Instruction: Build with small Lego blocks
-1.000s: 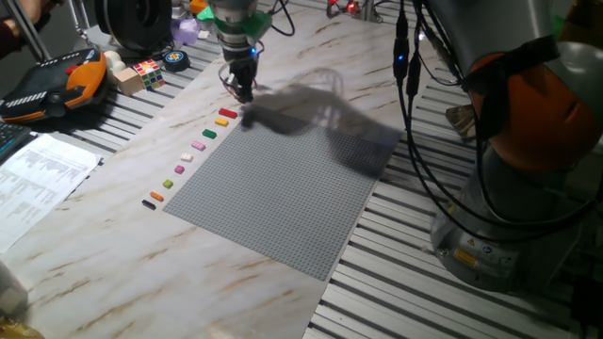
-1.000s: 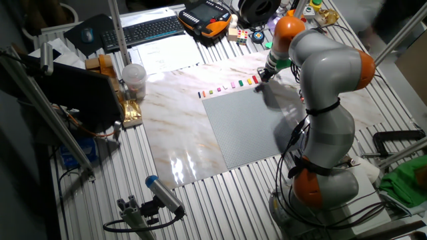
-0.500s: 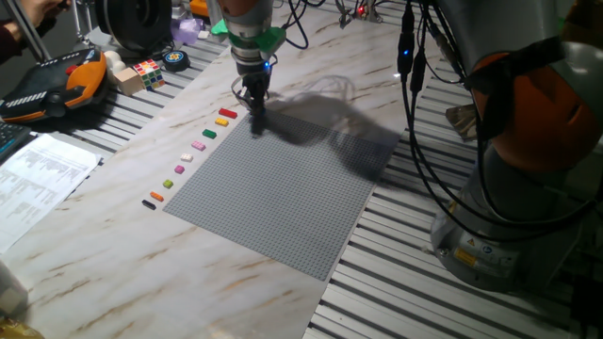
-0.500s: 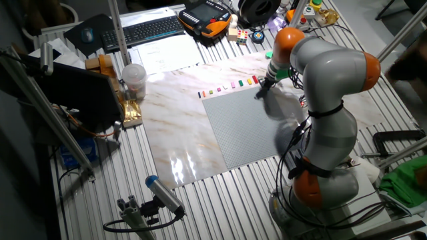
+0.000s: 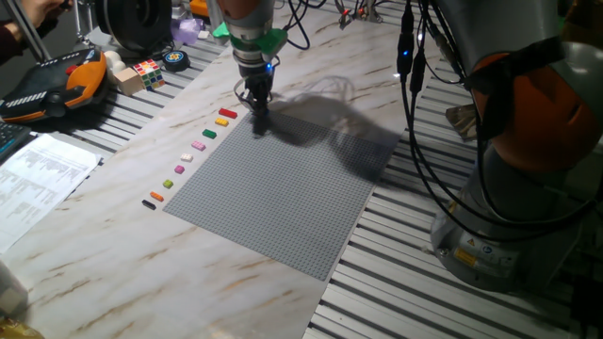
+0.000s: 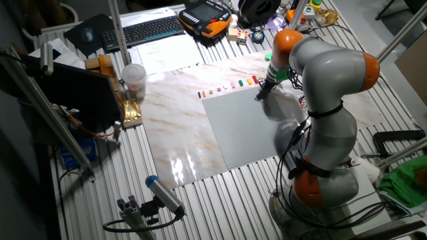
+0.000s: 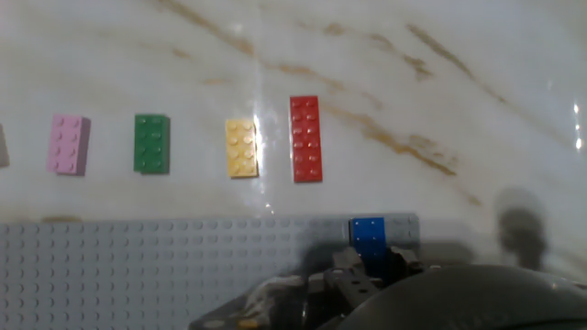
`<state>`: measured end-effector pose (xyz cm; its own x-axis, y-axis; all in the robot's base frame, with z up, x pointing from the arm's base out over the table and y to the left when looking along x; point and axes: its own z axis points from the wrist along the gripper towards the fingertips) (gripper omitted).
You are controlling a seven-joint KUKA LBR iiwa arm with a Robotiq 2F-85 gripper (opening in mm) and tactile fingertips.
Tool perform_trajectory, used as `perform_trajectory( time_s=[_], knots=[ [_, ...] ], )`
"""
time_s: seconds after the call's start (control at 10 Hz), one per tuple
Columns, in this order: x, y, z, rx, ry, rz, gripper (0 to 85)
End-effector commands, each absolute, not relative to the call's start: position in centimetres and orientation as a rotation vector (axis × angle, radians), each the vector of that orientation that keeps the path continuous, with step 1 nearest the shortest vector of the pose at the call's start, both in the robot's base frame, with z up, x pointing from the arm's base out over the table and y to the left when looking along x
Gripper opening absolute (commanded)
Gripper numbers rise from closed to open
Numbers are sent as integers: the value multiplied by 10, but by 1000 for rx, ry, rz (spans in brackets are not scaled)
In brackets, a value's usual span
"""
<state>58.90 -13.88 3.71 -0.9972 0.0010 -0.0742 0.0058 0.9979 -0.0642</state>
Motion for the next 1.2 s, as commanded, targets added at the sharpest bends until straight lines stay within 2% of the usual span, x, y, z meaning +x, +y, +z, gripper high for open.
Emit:
perform_trajectory(
  time_s=[0.0,1.1],
  knots=[
    [589,-140,37,5,3066,-101,7],
    [586,-143,32,6,3079,-101,7]
  ],
)
